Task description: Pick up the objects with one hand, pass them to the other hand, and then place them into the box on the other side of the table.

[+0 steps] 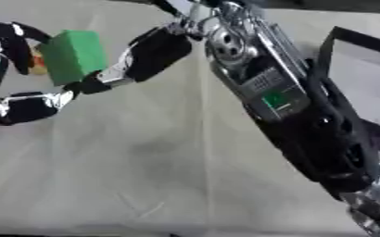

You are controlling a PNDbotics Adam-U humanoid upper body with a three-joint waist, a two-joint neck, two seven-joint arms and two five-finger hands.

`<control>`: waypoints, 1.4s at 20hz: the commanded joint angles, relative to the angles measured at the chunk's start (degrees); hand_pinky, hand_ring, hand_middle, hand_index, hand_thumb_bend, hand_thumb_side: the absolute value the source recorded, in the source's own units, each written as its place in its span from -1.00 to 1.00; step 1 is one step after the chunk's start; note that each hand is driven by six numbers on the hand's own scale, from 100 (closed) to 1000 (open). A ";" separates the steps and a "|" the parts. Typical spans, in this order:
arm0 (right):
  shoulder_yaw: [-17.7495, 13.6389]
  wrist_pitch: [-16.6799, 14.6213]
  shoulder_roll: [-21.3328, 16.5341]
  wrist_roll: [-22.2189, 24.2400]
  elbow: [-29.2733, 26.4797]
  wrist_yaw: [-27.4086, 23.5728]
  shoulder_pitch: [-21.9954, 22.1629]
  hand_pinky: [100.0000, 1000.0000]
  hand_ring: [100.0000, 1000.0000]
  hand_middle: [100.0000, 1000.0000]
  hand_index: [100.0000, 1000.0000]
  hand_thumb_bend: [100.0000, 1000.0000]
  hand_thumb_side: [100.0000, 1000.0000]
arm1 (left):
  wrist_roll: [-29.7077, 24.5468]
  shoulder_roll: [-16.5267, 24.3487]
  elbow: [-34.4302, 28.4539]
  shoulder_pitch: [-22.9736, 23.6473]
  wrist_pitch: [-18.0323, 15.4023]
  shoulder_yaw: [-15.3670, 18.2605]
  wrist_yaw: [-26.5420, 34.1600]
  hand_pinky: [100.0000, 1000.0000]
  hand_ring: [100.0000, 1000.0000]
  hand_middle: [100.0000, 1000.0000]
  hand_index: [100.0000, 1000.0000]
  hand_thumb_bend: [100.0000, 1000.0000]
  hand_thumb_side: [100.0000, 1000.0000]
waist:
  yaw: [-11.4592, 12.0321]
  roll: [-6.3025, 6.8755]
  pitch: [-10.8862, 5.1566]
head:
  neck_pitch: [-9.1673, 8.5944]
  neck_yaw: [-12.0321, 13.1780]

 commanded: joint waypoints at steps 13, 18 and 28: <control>0.31 -0.74 -0.14 -0.34 4.11 2.99 -1.20 0.65 0.55 0.58 0.72 0.58 -0.49 | 4.59 1.81 -1.96 -0.03 -4.33 0.07 7.84 -0.16 -0.54 -0.55 -0.38 0.08 -1.00 | 0.49 0.45 -0.45 | -0.30 -0.39; 0.86 -0.61 0.71 -1.67 5.45 1.85 -1.53 0.64 0.50 0.52 0.66 0.58 -0.61 | 3.49 1.52 -2.05 -0.11 -4.99 -0.64 7.69 -0.16 -0.54 -0.55 -0.38 0.08 -1.00 | 0.67 0.47 -0.24 | -0.53 -0.53; 1.60 -0.15 1.31 -3.27 5.90 -1.04 -1.50 0.62 0.43 0.40 0.54 0.49 -0.76 | 2.48 0.17 -1.22 -0.92 -5.42 -1.58 6.90 -0.17 -0.54 -0.56 -0.38 0.07 -1.00 | 0.72 0.42 0.01 | -1.85 -1.63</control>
